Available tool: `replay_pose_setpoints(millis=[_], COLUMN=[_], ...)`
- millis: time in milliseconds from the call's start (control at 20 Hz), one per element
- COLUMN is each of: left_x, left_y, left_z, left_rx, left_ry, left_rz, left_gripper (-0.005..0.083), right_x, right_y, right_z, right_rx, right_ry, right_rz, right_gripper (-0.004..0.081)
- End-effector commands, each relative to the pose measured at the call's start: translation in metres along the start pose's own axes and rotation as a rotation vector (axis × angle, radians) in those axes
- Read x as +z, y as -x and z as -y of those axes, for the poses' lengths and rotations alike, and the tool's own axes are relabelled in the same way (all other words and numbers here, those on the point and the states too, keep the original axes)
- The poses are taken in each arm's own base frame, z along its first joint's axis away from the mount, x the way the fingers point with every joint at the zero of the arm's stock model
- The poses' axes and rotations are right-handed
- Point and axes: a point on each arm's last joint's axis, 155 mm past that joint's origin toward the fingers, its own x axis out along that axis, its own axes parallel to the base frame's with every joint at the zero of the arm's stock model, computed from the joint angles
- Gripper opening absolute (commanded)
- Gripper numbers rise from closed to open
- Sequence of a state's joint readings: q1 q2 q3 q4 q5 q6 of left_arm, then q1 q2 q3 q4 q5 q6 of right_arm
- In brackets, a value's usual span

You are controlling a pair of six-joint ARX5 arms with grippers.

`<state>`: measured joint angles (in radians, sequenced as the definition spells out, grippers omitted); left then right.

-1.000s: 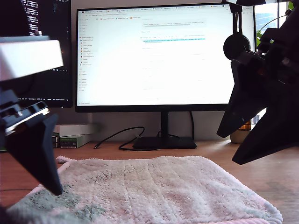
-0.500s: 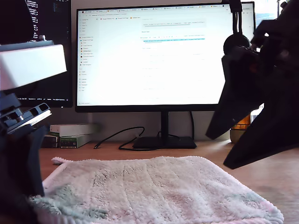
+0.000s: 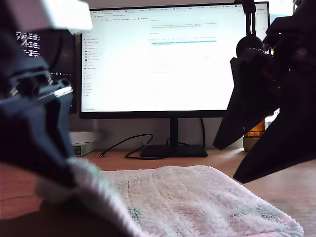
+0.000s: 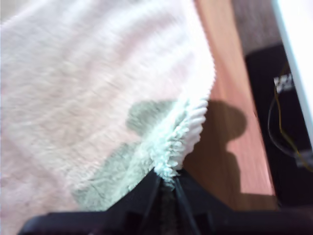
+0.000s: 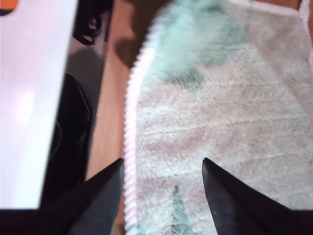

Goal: Fold the tea towel to a neat square and place it to the right

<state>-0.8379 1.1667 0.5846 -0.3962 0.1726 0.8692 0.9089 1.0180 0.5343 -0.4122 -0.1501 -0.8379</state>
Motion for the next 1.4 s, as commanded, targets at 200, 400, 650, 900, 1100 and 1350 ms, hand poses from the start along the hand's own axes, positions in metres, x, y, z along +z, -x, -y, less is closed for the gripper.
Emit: replay_pose_setpoints(millis=[200,400,650,900,1100,1350], left_x=[0.028,0.041,0.044,0.039,0.035,0.021], left_y=[0.013,0.022,0.027,0.028,0.032,0.034], left_z=[-0.02,-0.036,-0.044,-0.044,-0.049,-0.052], left_rx=[0.037,0.068,0.084,0.084,0.096,0.092], left_ry=[0.034,0.076,0.094,0.106,0.125,0.166], left_rz=[0.073,0.106,0.115,0.104,0.103,0.081], left_gripper=[-0.0024,-0.0024,-0.0024,-0.0024,-0.0024,-0.0024], right_x=[0.019,0.031,0.023,0.004,-0.012,-0.039], right_y=[-0.02,-0.034,-0.043,-0.053,-0.059,-0.055], right_z=[-0.008,-0.002,0.01,0.009,0.007,0.007], right_rx=[0.036,0.016,-0.038,-0.042,-0.05,-0.056], right_ry=[-0.058,-0.135,-0.205,-0.217,-0.211,-0.181], right_rz=[0.055,0.092,0.053,-0.026,-0.1,-0.204], right_gripper=[0.0465,0.0465,0.0464,0.0464,0.0464,0.0464])
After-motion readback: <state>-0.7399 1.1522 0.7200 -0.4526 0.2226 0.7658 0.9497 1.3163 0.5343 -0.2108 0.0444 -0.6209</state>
